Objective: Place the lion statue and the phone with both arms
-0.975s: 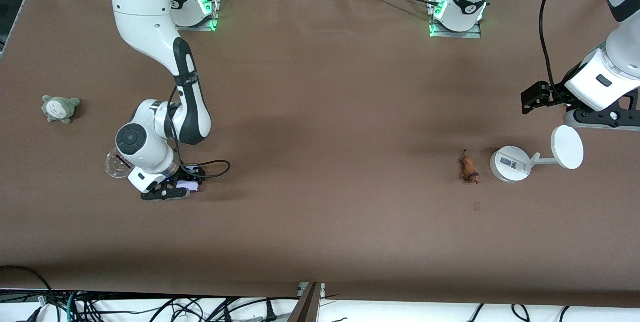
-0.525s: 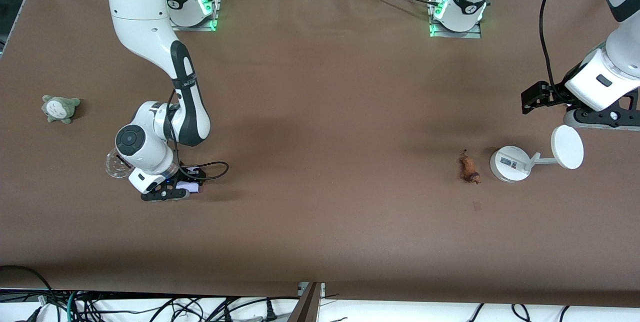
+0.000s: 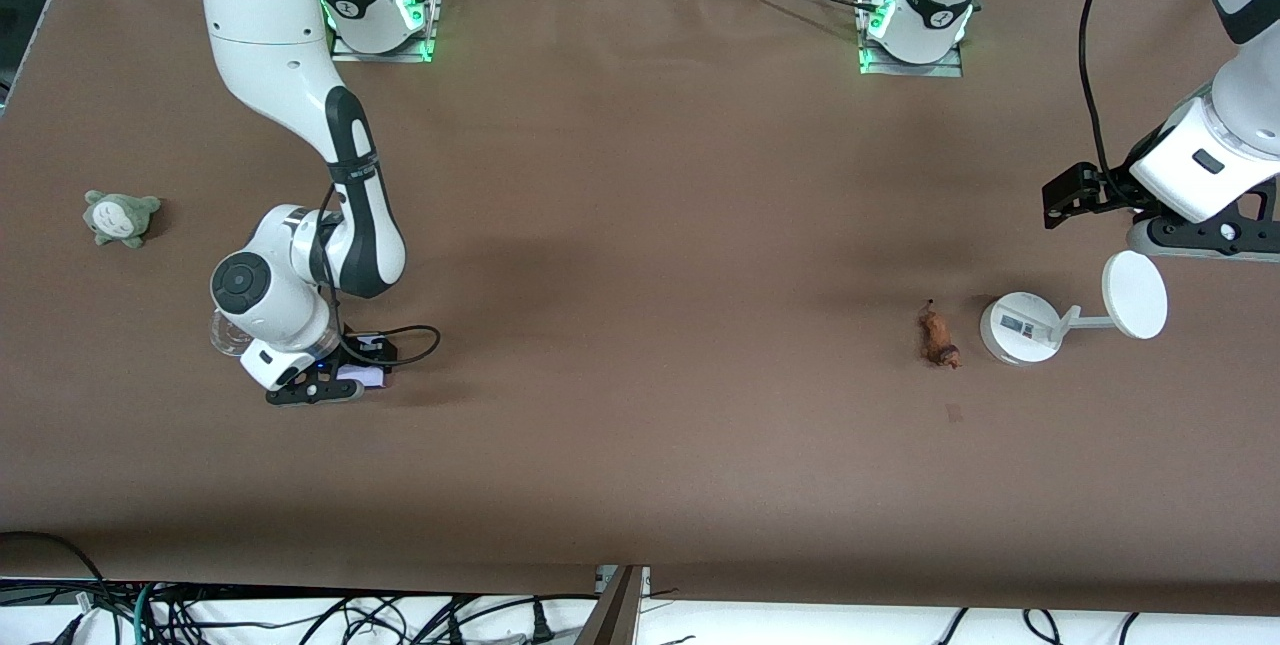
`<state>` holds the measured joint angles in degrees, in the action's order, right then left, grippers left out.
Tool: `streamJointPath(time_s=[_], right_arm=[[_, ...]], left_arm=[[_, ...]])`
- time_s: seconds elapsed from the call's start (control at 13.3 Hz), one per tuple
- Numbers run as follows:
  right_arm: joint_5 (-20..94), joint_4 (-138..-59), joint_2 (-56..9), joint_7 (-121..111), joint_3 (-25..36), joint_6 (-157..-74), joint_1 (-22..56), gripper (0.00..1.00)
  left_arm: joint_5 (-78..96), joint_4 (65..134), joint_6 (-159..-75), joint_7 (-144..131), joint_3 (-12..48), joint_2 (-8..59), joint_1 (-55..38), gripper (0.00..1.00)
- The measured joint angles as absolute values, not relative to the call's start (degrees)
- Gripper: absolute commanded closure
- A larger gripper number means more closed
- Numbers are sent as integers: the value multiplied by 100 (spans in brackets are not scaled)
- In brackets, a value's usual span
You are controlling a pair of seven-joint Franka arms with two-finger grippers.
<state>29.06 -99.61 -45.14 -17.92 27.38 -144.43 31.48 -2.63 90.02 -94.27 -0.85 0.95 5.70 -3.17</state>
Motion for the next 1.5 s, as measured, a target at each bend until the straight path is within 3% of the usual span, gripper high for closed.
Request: streamJointPath(time_s=[0.07, 0.15, 0.45, 0.67, 1.12, 1.5], right_arm=[[2908, -9961, -4514, -1796, 2736, -14443, 3143, 24], [2908, -9961, -4514, -1797, 2736, -14443, 3143, 0], [2908, -9959, -4529, -1806, 2718, -14388, 3134, 0], [2916, -9850, -4389, -1805, 2718, -13901, 3132, 0], [2700, -9400, -3268, -1285, 2996, -11589, 3149, 0], [1771, -7802, -2777, -593, 3264, -9232, 3168, 0]], left_arm=[[-263, 9002, -9427, -85, 95, 570, -317, 0], [-263, 9002, -9427, -85, 94, 570, -317, 0], [-263, 9002, -9427, -85, 94, 570, -317, 0], [-263, 9003, -9427, -85, 95, 570, -317, 0], [-263, 9002, -9427, -85, 95, 570, -317, 0], [-263, 9002, -9426, -85, 95, 570, -317, 0]])
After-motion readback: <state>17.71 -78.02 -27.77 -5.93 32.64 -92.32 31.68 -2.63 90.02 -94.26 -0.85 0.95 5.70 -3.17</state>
